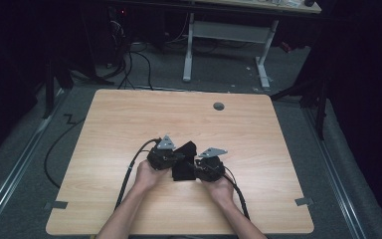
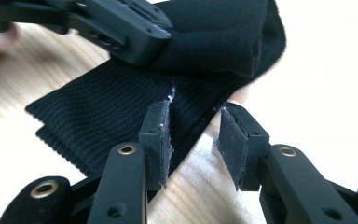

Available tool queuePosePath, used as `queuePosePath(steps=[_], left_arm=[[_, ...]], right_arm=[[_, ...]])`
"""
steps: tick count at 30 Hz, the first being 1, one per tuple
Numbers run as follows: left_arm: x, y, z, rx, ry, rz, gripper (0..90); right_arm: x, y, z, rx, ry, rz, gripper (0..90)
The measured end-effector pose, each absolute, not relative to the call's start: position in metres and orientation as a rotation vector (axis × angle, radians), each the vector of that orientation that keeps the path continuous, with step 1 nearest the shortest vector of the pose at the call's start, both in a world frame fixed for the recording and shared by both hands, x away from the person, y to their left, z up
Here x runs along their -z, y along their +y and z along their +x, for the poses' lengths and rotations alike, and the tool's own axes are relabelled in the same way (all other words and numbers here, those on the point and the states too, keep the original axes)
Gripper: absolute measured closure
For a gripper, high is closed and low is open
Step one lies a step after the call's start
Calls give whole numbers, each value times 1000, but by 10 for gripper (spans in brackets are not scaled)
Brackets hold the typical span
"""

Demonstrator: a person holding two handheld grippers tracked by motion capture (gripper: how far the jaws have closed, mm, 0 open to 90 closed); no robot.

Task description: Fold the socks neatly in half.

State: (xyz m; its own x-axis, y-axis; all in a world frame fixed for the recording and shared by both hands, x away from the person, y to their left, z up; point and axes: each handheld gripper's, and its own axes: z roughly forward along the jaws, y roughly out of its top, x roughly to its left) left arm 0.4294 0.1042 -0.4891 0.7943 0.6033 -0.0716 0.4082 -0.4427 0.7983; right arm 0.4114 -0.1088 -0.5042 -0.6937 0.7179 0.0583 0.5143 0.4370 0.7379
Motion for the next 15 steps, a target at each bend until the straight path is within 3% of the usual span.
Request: queuePosePath(steps=[15], left_arm=[[474,101,385,-267,666,2116,837]], right_arm=[[504,-108,412,-1109,2424,1089,634]])
